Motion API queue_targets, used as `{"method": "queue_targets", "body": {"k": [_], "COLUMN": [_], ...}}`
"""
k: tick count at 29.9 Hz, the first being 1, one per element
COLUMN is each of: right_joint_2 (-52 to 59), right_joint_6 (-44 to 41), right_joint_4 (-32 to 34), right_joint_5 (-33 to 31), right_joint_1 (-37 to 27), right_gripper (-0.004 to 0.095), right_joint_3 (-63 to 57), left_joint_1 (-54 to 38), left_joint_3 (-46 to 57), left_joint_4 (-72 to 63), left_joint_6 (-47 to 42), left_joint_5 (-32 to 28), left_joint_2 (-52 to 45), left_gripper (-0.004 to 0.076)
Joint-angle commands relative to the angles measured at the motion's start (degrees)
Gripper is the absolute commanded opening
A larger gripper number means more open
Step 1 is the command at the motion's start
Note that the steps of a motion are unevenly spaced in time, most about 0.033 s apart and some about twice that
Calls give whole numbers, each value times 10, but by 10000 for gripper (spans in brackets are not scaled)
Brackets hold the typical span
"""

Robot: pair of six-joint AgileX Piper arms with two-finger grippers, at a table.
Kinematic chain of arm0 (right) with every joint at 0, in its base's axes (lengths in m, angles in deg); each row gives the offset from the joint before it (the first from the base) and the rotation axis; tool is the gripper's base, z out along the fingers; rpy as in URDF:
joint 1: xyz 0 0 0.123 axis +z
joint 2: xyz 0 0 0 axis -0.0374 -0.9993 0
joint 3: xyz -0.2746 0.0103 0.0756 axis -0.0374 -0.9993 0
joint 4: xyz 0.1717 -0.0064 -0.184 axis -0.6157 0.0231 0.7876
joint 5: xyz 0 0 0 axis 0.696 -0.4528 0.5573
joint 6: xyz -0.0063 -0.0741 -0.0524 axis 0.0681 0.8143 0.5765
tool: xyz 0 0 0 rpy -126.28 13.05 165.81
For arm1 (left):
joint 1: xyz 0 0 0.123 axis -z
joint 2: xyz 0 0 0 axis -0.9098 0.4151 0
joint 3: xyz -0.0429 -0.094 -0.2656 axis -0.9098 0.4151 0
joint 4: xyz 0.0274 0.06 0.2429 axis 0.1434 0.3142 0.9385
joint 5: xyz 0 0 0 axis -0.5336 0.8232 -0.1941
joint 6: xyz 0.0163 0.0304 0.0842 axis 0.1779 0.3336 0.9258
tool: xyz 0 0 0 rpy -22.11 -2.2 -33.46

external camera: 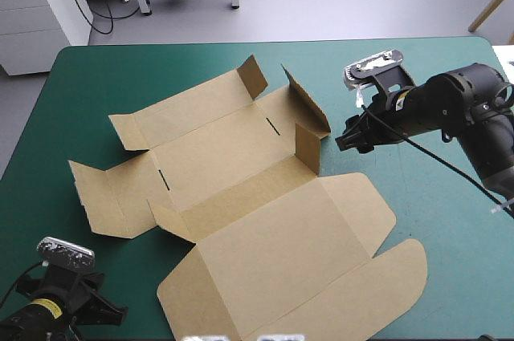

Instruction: Fold the box

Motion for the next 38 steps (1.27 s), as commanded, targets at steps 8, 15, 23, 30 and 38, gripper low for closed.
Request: {"method": "queue_targets", "body": {"k": [8, 15, 23, 30, 38], "right_joint_2": [11, -31, -112, -181, -238], "right_joint_6": [2, 50, 95, 122, 134], "right_joint_4": [-42, -56, -92, -114, -139], "right_joint_5": [54, 93, 141, 169, 165], "right_joint_1": [1, 1, 1, 1, 1], "right_gripper": [617, 617, 616, 607, 590], "right_joint_3": [14, 14, 14, 14, 14], "left_joint_1": [-1, -1, -1, -1, -1], "left_joint_3": [-13, -13, -13, -13, -13], "left_joint_4": [-7, -7, 4, 6, 6], "left_joint_6": [-1, -1, -1, -1, -1], "left_joint_5": [-26, -26, -26, -26, -26], "left_joint_2": [5, 5, 5, 5, 5], "left_gripper": [-10, -10, -10, -10, -10]}}
